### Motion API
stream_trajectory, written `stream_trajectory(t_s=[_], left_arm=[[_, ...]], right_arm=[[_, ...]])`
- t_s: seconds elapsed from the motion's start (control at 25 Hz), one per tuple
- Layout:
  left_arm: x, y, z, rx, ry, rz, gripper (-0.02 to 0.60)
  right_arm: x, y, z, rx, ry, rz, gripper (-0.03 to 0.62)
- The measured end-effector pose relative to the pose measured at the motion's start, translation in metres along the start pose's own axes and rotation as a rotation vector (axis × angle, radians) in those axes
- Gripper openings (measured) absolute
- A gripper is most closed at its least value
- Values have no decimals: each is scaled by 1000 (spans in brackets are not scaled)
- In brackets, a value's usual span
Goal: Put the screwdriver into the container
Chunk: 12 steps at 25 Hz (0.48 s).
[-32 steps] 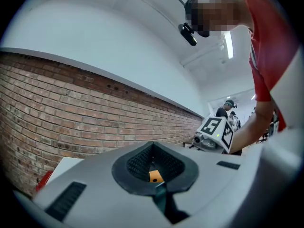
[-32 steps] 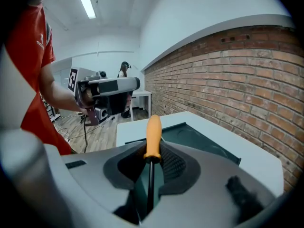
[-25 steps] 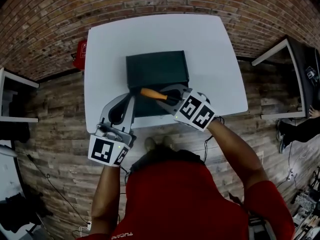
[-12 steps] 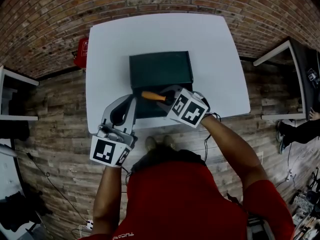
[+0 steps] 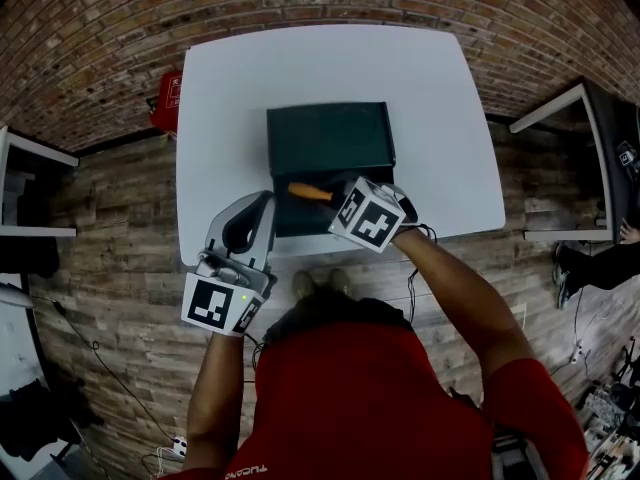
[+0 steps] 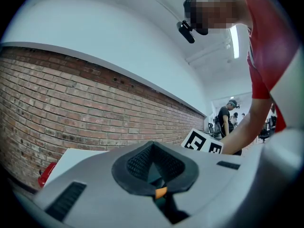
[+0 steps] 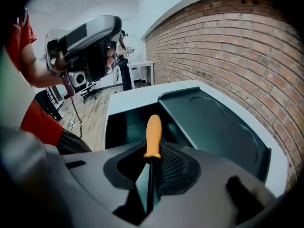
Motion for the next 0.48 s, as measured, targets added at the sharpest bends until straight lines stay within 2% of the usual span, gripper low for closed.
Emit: stream_trajectory(t_s=[0.48], left_arm=[[0,-1,2,17,-4,8,12]], right_arm=[[-15,-4,7,4,75,7,87]])
Point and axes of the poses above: the fingertips, and each gripper's own axes: x backward along the fingers, y to its left, z out of its underside, the point moved 9 cm from there along x, backward along the fingers, and after that the axes turned 8 degrees about y, right-handed, at the moved point
